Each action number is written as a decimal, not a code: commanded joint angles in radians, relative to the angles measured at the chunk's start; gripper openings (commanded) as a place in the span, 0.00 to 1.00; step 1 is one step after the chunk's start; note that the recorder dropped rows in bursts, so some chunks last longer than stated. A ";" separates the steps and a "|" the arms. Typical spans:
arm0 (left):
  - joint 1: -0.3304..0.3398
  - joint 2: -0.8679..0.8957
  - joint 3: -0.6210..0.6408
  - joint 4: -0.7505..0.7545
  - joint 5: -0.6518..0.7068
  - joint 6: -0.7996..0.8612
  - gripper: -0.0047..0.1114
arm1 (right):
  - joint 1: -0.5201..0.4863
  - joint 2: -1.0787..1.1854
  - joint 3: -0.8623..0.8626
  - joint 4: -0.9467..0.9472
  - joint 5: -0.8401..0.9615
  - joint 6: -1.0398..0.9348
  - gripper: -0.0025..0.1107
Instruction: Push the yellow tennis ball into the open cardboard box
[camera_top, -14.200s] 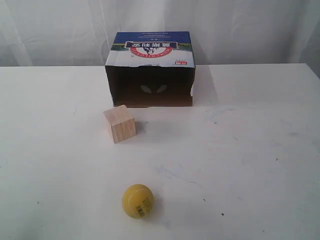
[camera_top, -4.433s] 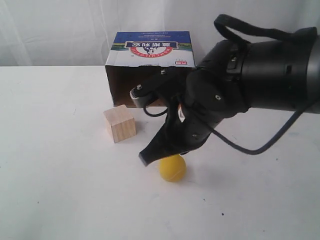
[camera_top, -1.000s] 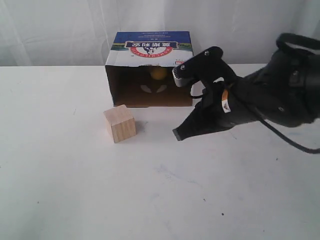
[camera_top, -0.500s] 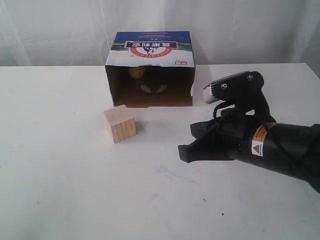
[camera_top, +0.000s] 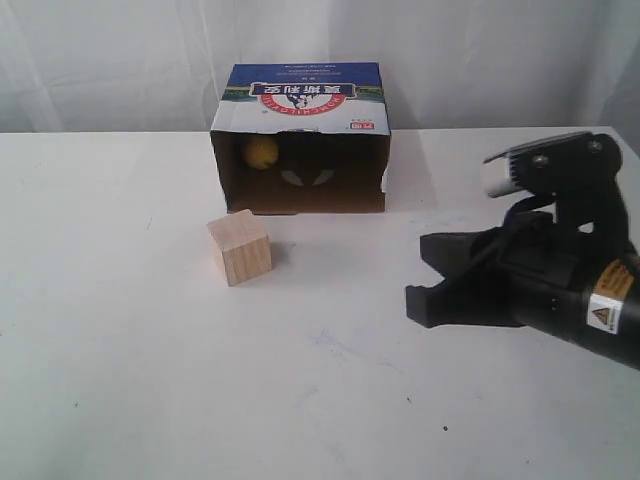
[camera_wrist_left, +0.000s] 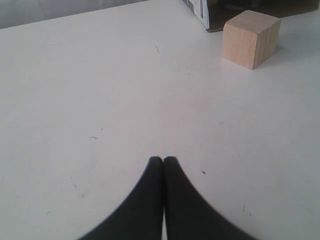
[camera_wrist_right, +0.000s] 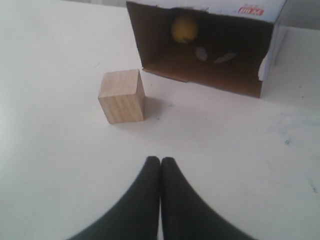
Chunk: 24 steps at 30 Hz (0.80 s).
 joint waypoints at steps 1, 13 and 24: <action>0.003 -0.005 0.004 -0.004 -0.001 -0.007 0.04 | -0.060 -0.101 0.041 0.005 0.017 0.003 0.02; 0.003 -0.005 0.004 -0.004 -0.001 -0.007 0.04 | -0.166 -0.376 0.197 0.005 0.096 0.003 0.02; 0.003 -0.005 0.004 -0.004 -0.001 -0.007 0.04 | -0.215 -0.546 0.304 0.084 0.130 0.003 0.02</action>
